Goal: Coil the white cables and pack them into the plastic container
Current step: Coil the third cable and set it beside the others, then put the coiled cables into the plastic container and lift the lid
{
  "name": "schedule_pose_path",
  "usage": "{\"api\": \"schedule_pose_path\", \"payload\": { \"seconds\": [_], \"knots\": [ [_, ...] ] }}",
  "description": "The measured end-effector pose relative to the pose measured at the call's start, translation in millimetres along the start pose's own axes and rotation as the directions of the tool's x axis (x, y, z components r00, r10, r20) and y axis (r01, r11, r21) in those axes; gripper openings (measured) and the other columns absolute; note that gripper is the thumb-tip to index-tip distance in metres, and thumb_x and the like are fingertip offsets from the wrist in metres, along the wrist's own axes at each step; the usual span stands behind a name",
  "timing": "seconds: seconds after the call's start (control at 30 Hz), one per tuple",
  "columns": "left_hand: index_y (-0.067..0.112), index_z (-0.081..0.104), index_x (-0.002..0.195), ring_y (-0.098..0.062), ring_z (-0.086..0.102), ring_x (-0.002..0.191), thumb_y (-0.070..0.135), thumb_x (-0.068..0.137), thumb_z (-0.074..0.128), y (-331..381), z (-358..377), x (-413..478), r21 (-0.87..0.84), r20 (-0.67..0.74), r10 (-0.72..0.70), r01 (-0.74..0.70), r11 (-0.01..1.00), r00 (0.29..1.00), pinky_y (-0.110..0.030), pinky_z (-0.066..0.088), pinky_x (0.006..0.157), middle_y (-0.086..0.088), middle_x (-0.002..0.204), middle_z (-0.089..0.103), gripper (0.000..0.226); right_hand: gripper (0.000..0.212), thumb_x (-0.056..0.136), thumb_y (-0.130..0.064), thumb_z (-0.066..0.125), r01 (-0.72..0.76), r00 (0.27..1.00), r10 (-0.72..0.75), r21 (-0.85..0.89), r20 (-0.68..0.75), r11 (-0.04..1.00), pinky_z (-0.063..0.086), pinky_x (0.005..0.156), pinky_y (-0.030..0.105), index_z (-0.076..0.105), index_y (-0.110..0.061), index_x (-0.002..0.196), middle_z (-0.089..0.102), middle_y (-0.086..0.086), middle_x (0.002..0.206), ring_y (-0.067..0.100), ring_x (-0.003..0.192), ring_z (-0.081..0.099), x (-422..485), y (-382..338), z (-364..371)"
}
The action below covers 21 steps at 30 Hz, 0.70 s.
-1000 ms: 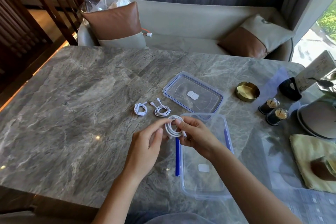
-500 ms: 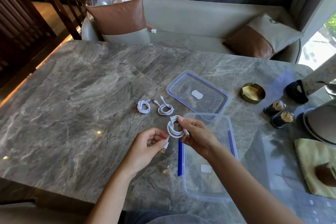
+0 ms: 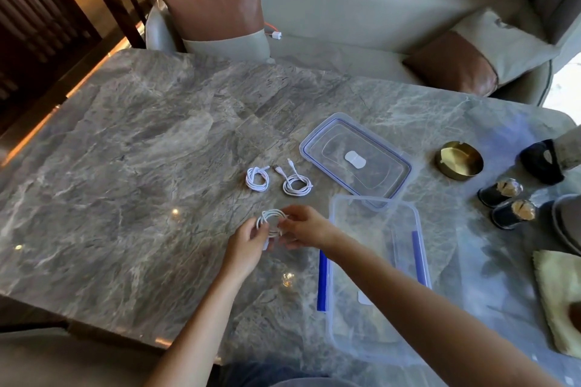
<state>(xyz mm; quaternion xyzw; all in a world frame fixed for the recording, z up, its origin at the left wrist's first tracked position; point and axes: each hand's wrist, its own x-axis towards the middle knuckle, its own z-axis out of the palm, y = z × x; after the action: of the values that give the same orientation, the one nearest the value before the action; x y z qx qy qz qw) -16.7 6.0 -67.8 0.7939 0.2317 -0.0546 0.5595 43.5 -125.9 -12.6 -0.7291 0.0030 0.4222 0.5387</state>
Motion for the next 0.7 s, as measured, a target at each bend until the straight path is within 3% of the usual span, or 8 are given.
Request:
{"api": "schedule_pose_path", "payload": {
  "seconds": [0.13,0.2,0.23,0.37,0.47,0.53,0.6,0.7],
  "knots": [
    [0.008,0.055,0.07,-0.028,0.058,0.066,0.02,0.092,0.051,-20.9,1.8,24.9,0.209,0.003,-0.009,0.008,0.978,1.0,-0.044,0.046,0.067,-0.014,0.065,0.061,0.025,0.04,0.096,-0.015,0.048,-0.123,0.991,0.123,-0.016,0.055,0.992,0.053,0.068,0.036,0.039,0.005,0.13,0.056,0.02,0.103,0.025,0.084,0.062,13.4,-0.6,6.8],
    [0.005,0.059,0.072,-0.034,0.06,0.073,0.019,0.089,0.054,-28.0,1.8,31.6,0.349,0.008,0.024,-0.025,0.937,1.0,-0.043,0.045,0.068,-0.017,0.071,0.062,0.023,0.049,0.095,-0.015,0.051,-0.182,0.981,0.183,-0.019,0.061,0.983,0.056,0.061,0.034,0.031,0.004,0.136,0.054,0.025,0.122,0.035,0.106,0.062,19.8,-0.2,5.1],
    [0.005,0.061,0.072,-0.035,0.059,0.077,0.019,0.088,0.056,-30.5,1.5,33.5,0.409,0.004,0.045,-0.042,0.912,0.999,-0.041,0.044,0.071,-0.019,0.076,0.061,0.022,0.051,0.095,-0.014,0.052,-0.188,0.981,0.189,-0.022,0.048,0.982,0.056,0.055,0.031,0.03,0.003,0.137,0.052,0.024,0.127,0.035,0.108,0.062,22.9,-0.4,1.9],
    [0.004,0.067,0.076,-0.032,0.057,0.085,0.024,0.086,0.061,-37.8,-2.9,36.7,0.436,-0.045,0.063,-0.037,0.899,0.997,-0.036,0.042,0.077,-0.019,0.081,0.063,0.024,0.035,0.093,-0.011,0.051,-0.065,0.993,0.065,0.012,-0.099,0.998,0.057,0.051,0.031,0.047,0.003,0.125,0.057,0.012,0.089,0.018,0.067,0.062,40.9,-6.2,-27.3],
    [0.007,0.063,0.083,-0.03,0.062,0.088,0.035,0.091,0.052,-36.8,-11.5,48.7,0.421,-0.094,-0.005,0.045,0.906,0.996,-0.035,0.044,0.076,-0.013,0.089,0.069,0.031,0.028,0.093,-0.017,0.051,0.005,0.969,-0.062,-0.234,-0.239,0.972,0.06,0.063,0.041,0.059,0.001,0.112,0.064,0.018,0.091,0.025,0.071,0.067,58.9,-12.3,-54.3],
    [0.007,0.061,0.093,-0.031,0.063,0.09,0.036,0.092,0.049,-32.6,-20.3,68.8,0.443,-0.122,-0.008,0.062,0.894,0.992,-0.036,0.046,0.078,-0.013,0.095,0.069,0.031,0.031,0.092,-0.029,0.052,0.015,0.948,-0.157,-0.451,-0.278,0.892,0.057,0.072,0.046,0.06,-0.002,0.107,0.065,0.017,0.098,0.032,0.081,0.067,69.7,-13.8,-63.4],
    [0.003,0.059,0.099,-0.033,0.062,0.093,0.033,0.092,0.051,-22.9,-27.2,95.5,0.417,-0.155,-0.017,0.081,0.905,0.988,-0.038,0.046,0.08,-0.018,0.099,0.068,0.032,0.034,0.091,-0.038,0.051,-0.018,0.951,-0.183,-0.638,-0.248,0.77,0.05,0.075,0.038,0.058,-0.006,0.102,0.06,0.013,0.103,0.033,0.09,0.062,81.0,-11.4,-65.7],
    [0.001,0.06,0.107,-0.034,0.061,0.099,0.034,0.089,0.056,-5.4,-31.1,132.5,0.411,-0.217,-0.07,0.156,0.898,0.974,-0.038,0.045,0.085,-0.019,0.106,0.067,0.038,0.04,0.092,-0.042,0.046,-0.086,0.959,-0.149,-0.752,-0.239,0.654,0.045,0.084,0.04,0.051,-0.01,0.117,0.052,0.011,0.122,0.032,0.109,0.056,99.7,-5.5,-66.0]
  ]
}}
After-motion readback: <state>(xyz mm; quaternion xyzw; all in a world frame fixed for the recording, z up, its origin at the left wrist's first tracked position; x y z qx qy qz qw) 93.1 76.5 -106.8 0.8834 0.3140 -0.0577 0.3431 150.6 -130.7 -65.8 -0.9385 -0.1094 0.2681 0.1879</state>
